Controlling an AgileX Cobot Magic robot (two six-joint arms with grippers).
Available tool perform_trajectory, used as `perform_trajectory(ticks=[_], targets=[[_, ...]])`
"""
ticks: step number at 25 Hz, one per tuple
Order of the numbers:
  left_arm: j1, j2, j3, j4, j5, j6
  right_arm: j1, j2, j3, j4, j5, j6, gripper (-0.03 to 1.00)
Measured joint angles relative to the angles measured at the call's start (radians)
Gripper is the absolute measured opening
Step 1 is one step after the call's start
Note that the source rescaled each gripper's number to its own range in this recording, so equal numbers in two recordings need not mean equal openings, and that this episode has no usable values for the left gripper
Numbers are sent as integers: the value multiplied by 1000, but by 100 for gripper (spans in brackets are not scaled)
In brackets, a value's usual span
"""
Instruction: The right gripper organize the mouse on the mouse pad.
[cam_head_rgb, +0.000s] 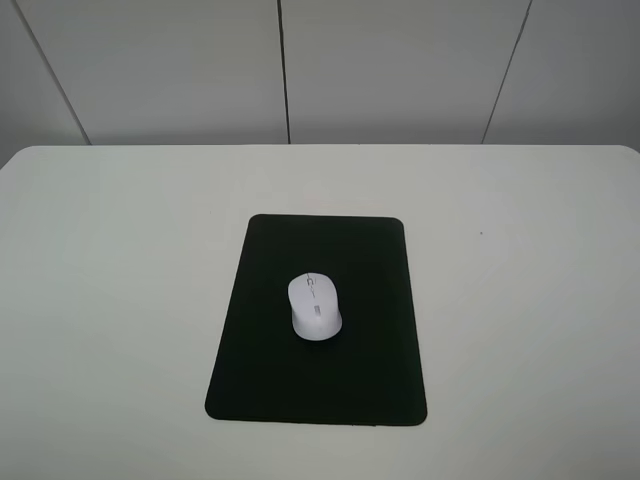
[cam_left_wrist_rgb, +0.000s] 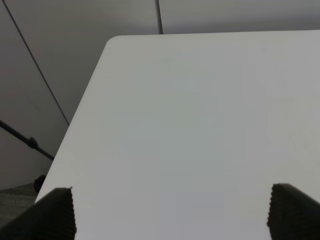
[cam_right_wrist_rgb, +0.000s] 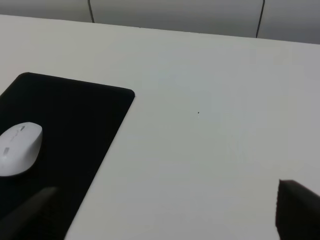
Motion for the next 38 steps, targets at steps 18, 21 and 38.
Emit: perform_trajectory(ticks=[18,21,38], targets=[[0,0,0,0,0,0,-322,0,0,-5,-1,-22,100],[0,0,0,0,0,0,-322,0,0,-5,-1,-22,100],[0,0,0,0,0,0,-322,0,0,-5,-1,-22,100]])
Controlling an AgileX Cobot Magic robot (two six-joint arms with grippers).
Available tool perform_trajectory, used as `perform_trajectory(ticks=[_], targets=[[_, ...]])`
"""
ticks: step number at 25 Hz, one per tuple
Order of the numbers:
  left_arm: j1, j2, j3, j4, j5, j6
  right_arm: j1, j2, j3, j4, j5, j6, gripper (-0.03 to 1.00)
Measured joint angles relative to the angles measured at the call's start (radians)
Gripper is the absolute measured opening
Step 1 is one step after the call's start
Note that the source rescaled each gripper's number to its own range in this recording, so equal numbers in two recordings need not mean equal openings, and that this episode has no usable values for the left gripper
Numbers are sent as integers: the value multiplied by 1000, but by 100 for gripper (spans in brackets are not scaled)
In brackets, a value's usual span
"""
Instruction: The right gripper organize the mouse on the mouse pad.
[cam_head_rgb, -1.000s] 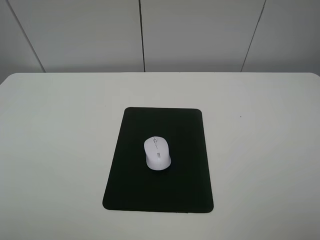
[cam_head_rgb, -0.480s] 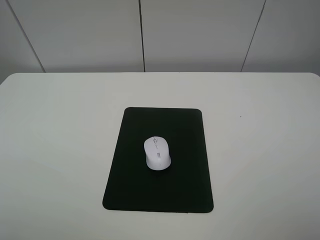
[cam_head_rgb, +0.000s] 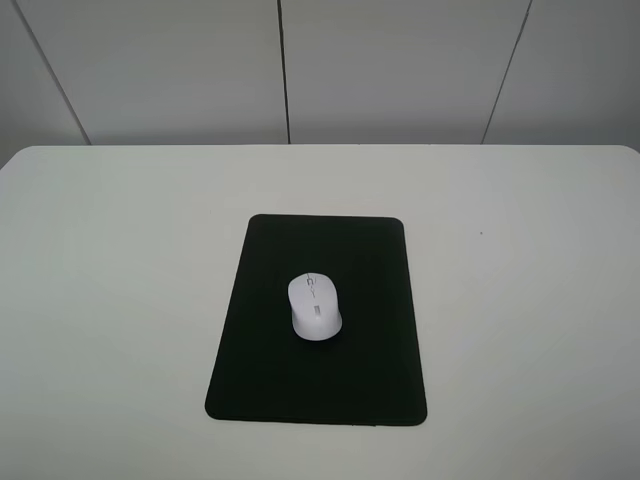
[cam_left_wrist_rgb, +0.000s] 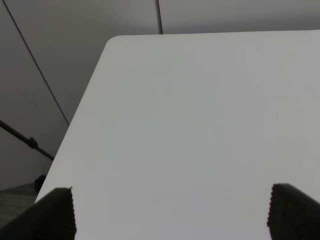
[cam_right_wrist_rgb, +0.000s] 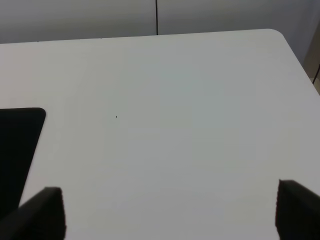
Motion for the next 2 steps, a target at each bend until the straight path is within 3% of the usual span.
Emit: perform_trajectory(ticks=[2], targets=[[0,0,0,0,0,0,0,0,0,0,0,0,100]])
